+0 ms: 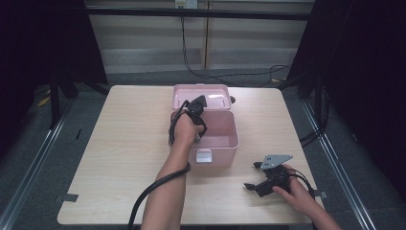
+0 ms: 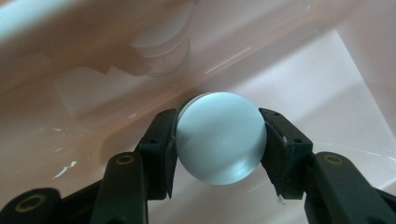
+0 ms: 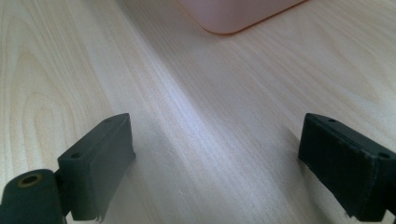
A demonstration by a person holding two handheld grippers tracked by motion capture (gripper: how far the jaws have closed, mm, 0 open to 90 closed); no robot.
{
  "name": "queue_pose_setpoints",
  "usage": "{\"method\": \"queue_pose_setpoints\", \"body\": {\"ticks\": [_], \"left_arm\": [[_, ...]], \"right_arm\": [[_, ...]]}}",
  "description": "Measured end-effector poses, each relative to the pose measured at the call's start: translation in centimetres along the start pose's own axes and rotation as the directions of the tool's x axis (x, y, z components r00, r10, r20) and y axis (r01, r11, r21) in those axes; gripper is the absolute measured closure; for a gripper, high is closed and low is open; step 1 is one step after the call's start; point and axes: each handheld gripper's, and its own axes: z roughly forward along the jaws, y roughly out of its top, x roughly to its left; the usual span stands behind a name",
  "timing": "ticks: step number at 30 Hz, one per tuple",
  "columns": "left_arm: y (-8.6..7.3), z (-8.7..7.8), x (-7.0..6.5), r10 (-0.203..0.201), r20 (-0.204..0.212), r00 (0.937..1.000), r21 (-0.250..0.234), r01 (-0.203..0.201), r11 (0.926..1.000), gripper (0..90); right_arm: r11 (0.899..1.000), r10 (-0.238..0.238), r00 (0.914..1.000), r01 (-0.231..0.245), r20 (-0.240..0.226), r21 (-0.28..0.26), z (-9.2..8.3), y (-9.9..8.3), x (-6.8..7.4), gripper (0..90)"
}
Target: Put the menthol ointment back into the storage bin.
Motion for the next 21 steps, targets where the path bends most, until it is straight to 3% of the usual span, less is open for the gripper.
{"method": "queue_pose_setpoints", "body": {"ticks": [9, 21], "left_arm": [[0.09, -0.3, 0.0, 0.007, -0.005, 1.0, -0.02, -0.007, 0.9998, 49.0], [-0.14, -0.73, 0.16, -0.011, -0.004, 0.9999, 0.002, 0.011, 0.9999, 44.8]], "right_arm": [[1.0, 0.0, 1.0, 0.0, 0.0, 0.0, 0.0, 0.0, 0.0, 9.6], [1.0, 0.0, 1.0, 0.0, 0.0, 0.0, 0.0, 0.0, 0.0, 9.5]]}}
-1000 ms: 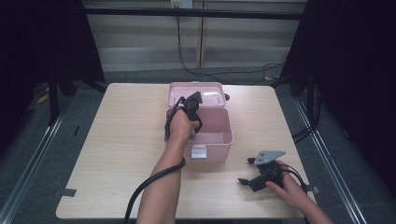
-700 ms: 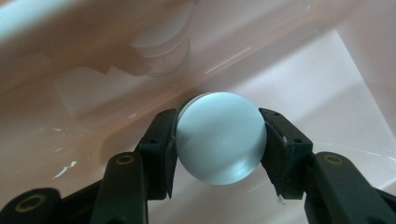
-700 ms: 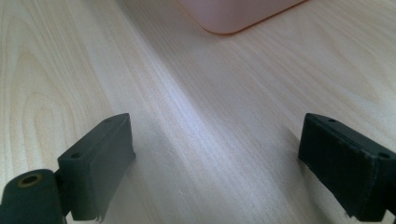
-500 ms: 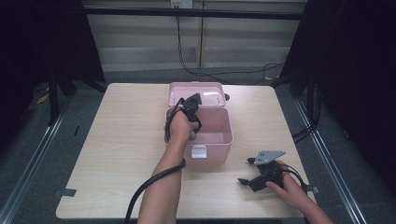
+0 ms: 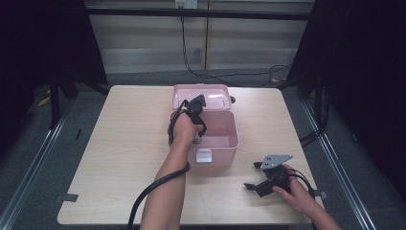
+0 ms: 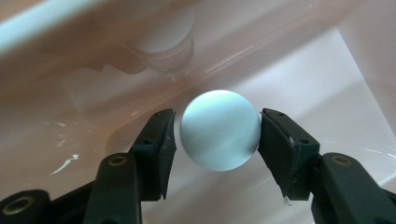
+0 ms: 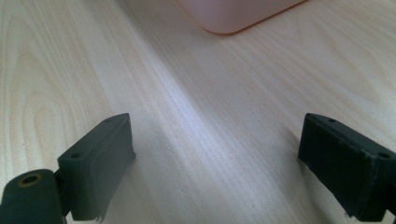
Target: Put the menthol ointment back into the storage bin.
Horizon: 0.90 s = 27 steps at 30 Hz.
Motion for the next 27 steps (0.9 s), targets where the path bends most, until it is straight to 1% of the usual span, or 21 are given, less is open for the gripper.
{"method": "queue_pose_setpoints", "body": {"ticks": [5, 6, 7, 8, 9, 10, 11, 16, 20, 21, 22, 25, 27], "left_arm": [[-0.2, -0.6, 0.2, -0.011, 0.014, 0.9998, 0.018, 0.011, 0.9998, 40.5], [-0.3, -0.6, 0.2, -0.017, 0.015, 0.9997, 0.016, 0.017, 0.9997, 40.5], [-0.4, -1.0, 0.3, -0.031, 0.023, 0.9993, 0.013, 0.031, 0.9994, 38.8], [-0.4, -1.0, 0.3, -0.031, 0.023, 0.9993, 0.013, 0.031, 0.9994, 37.9], [-0.4, -1.1, 0.4, -0.021, 0.024, 0.9995, 0.009, 0.02, 0.9998, 37.9], [-0.4, -1.3, 0.4, -0.019, 0.025, 0.9995, 0.014, 0.018, 0.9997, 37.4], [-0.5, -1.4, 0.4, -0.026, 0.027, 0.9993, 0.008, 0.026, 0.9996, 36.5], [-0.6, -2.1, 0.4, -0.019, 0.034, 0.9992, 0.006, 0.019, 0.9998, 31.4], [-0.6, -2.7, 0.4, -0.005, 0.042, 0.9991, 0.005, 0.004, 1.0, 27.5], [-0.7, -2.8, 0.3, -0.01, 0.043, 0.999, 0.006, 0.009, 0.9999, 26.7], [-0.7, -2.9, 0.3, -0.006, 0.044, 0.999, 0.008, 0.005, 1.0, 25.2], [-0.6, -3.3, 0.1, 0.005, 0.058, 0.9983, 0.009, -0.006, 0.9999, 23.9], [-0.6, -3.6, 0.0, 0.01, 0.06, 0.9981, 0.012, -0.011, 0.9999, 22.7]], "right_arm": [[1.0, -0.001, 1.0, 0.001, 0.0, 0.0, 0.0, 0.0, 0.0, 9.6], [1.0, -0.001, 1.0, 0.001, 0.0, 0.0, 0.0, 0.0, 0.0, 9.6], [1.0, 0.0, 1.0, 0.0, 0.0, 0.0, 0.0, 0.0, 0.0, 9.6], [1.0, 0.0, 1.0, 0.0, 0.0, 0.0, 0.0, 0.0, 0.0, 9.6], [1.0, -0.001, 1.0, 0.001, 0.002, 0.001, 0.0, 0.0, 0.0, 9.5], [1.0, -0.002, 1.0, 0.002, 0.002, 0.001, 0.0, 0.0, 0.0, 9.6], [1.0, -0.002, 1.0, 0.002, 0.002, 0.001, 0.0, 0.0, 0.0, 9.5], [1.0, -0.002, 1.0, 0.002, 0.002, 0.001, 0.0, 0.0, 0.0, 9.5], [1.0, -0.001, 1.0, 0.001, 0.002, 0.001, 0.0, 0.0, 0.0, 9.5], [1.0, -0.001, 1.0, 0.001, 0.002, 0.001, 0.0, 0.0, 0.0, 9.5], [1.0, -0.002, 1.0, 0.002, 0.002, 0.001, 0.0, 0.0, 0.0, 9.6], [1.0, -0.003, 1.0, 0.003, 0.002, 0.001, 0.0, 0.0, 0.0, 9.6], [1.0, -0.002, 1.0, 0.002, 0.002, 0.002, 0.0, 0.0, 0.0, 9.6]]}}
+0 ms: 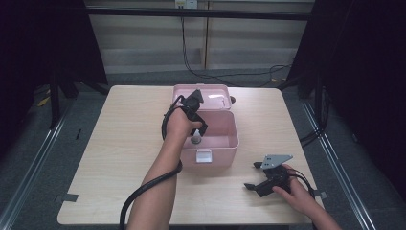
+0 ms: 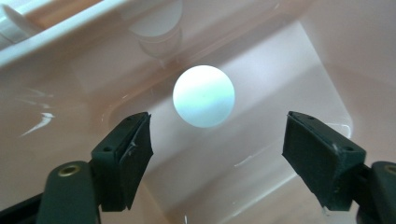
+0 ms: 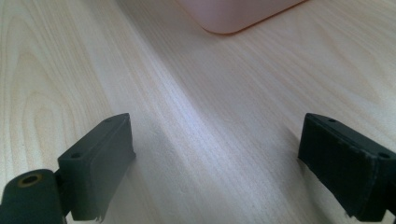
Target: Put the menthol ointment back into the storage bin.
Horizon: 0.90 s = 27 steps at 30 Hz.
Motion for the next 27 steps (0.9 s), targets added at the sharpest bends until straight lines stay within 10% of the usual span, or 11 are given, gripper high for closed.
{"method": "queue_pose_setpoints", "body": {"ticks": [27], "left_arm": [[-1.2, -4.6, 0.4, 0.01, 0.044, 0.999, 0.028, -0.012, 0.9995, 21.8]], "right_arm": [[1.0, 0.0, 1.0, 0.0, -0.006, -0.001, 0.0, 0.0, 0.0, 9.6]]}}
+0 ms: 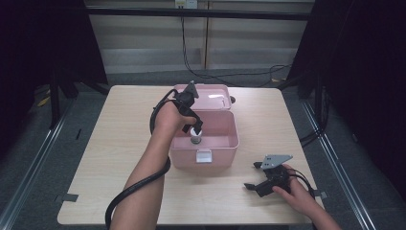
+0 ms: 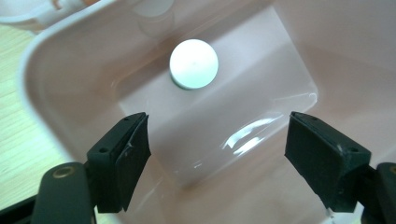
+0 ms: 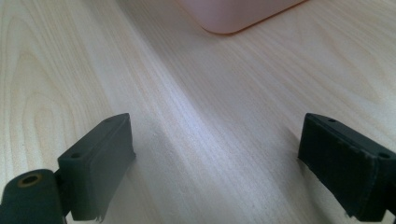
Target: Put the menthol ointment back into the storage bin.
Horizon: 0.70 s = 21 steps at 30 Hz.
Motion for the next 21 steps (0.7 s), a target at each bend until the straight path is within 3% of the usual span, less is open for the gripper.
{"method": "queue_pose_setpoints", "body": {"ticks": [21], "left_arm": [[-1.7, -4.2, 0.8, 0.015, -0.003, 0.9999, -0.021, -0.015, 0.9997, 21.9]], "right_arm": [[1.0, 0.0, 1.0, 0.0, 0.0, 0.0, 0.0, 0.0, 0.0, 9.6]]}}
